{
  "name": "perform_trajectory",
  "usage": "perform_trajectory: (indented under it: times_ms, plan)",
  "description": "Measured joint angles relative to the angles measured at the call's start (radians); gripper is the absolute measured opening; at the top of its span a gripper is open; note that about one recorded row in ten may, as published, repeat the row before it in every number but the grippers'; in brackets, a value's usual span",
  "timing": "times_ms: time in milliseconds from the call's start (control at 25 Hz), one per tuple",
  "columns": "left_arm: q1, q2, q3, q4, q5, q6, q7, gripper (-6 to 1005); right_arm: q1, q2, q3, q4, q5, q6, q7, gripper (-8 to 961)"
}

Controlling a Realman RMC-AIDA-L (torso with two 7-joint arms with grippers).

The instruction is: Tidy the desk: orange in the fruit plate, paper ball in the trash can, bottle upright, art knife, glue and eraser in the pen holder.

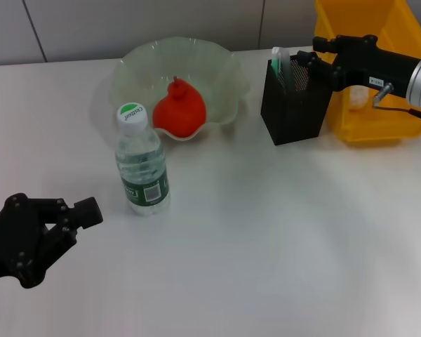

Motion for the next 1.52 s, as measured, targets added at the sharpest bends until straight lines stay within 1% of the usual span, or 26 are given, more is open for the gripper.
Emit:
perform_trajectory:
  times_ms: [120,360,400,440,480,520,560,640,680,720,800,880,920,1000,1040,1080,1120,1160,1240,1280,1320,1440,1480,1520]
  plan:
    - [0.000,-0.001,0.000,0.000,0.002,0.000,0.000,-2,-0.008,0.009,0.000,-0.023,0.001,0.001,-0.001,310]
    - [0.002,0.000,0.000,0.000,0.003,0.001,0.000,-2,-0.010,0.012,0.005,-0.031,0.004,-0.006,-0.001,386]
    - [0.002,0.000,0.000,0.000,0.003,0.001,0.000,-2,-0.013,0.017,0.007,-0.040,0.005,-0.008,0.000,384]
    - [0.002,0.000,0.000,0.000,0.003,0.001,0.000,-2,-0.013,0.017,0.007,-0.040,0.005,-0.008,0.000,383]
    - [0.003,0.000,0.000,0.000,0.003,0.001,0.000,-2,-0.022,0.029,0.009,-0.065,0.006,-0.013,-0.001,381]
    - [0.003,0.001,0.000,0.000,0.003,0.001,0.000,-2,-0.022,0.029,0.009,-0.065,0.006,-0.013,-0.001,380]
    - [0.003,0.001,0.000,0.000,0.003,0.001,0.000,-2,-0.026,0.035,0.009,-0.079,0.006,-0.016,-0.001,378]
    - [0.003,0.001,0.000,0.000,0.002,0.001,0.000,-2,-0.038,0.049,0.005,-0.126,0.007,-0.031,0.012,378]
    - [0.003,0.001,0.000,0.000,0.002,0.001,0.000,-2,-0.050,0.062,0.003,-0.182,0.007,-0.054,0.051,378]
    - [0.003,0.001,0.000,0.000,0.002,0.001,0.000,-2,-0.050,0.062,0.003,-0.182,0.007,-0.054,0.051,377]
    - [0.002,0.001,0.000,0.000,0.002,0.001,0.000,-2,-0.060,0.069,0.002,-0.236,0.004,-0.086,0.106,377]
    - [0.001,0.001,0.000,0.000,0.001,0.001,-0.001,-2,-0.078,0.072,-0.001,-0.318,0.002,-0.144,0.181,377]
    - [0.000,0.001,0.000,0.000,0.001,0.001,-0.001,-2,-0.078,0.072,-0.001,-0.318,0.002,-0.144,0.181,377]
    - [-0.001,0.001,0.000,0.000,0.001,0.002,0.000,-2,-0.092,0.074,-0.016,-0.383,0.001,-0.167,0.232,376]
    - [-0.001,0.001,0.000,0.000,0.000,0.001,0.000,-2,-0.100,0.075,-0.032,-0.425,0.001,-0.172,0.274,376]
    - [-0.002,0.001,0.000,0.000,-0.001,0.002,0.000,-2,-0.110,0.073,-0.063,-0.497,-0.005,-0.170,0.363,376]
    - [-0.002,0.001,0.000,0.000,-0.001,0.002,0.000,-2,-0.110,0.073,-0.063,-0.497,-0.005,-0.170,0.363,376]
    - [-0.003,0.001,0.000,0.001,-0.002,0.002,0.000,-2,-0.111,0.070,-0.077,-0.536,-0.015,-0.170,0.411,376]
    - [-0.005,0.001,0.000,0.005,-0.003,0.003,-0.001,-2,-0.110,0.068,-0.088,-0.610,-0.062,-0.173,0.510,375]
    - [-0.008,0.001,0.000,0.009,-0.004,0.003,-0.004,-2,-0.104,0.069,-0.094,-0.690,-0.126,-0.184,0.613,375]
    - [-0.008,0.001,0.000,0.009,-0.004,0.003,-0.004,-2,-0.104,0.069,-0.094,-0.690,-0.126,-0.184,0.613,375]
    - [-0.018,0.006,0.000,0.013,-0.004,0.004,-0.008,-2,-0.100,0.070,-0.100,-0.794,-0.175,-0.223,0.732,375]
    - [-0.020,0.008,0.000,0.013,-0.004,0.004,-0.009,-2,-0.097,0.065,-0.094,-0.846,-0.179,-0.258,0.805,374]
    - [-0.024,0.010,0.000,0.014,-0.004,0.005,-0.010,-2,-0.097,0.065,-0.094,-0.846,-0.179,-0.258,0.805,374]
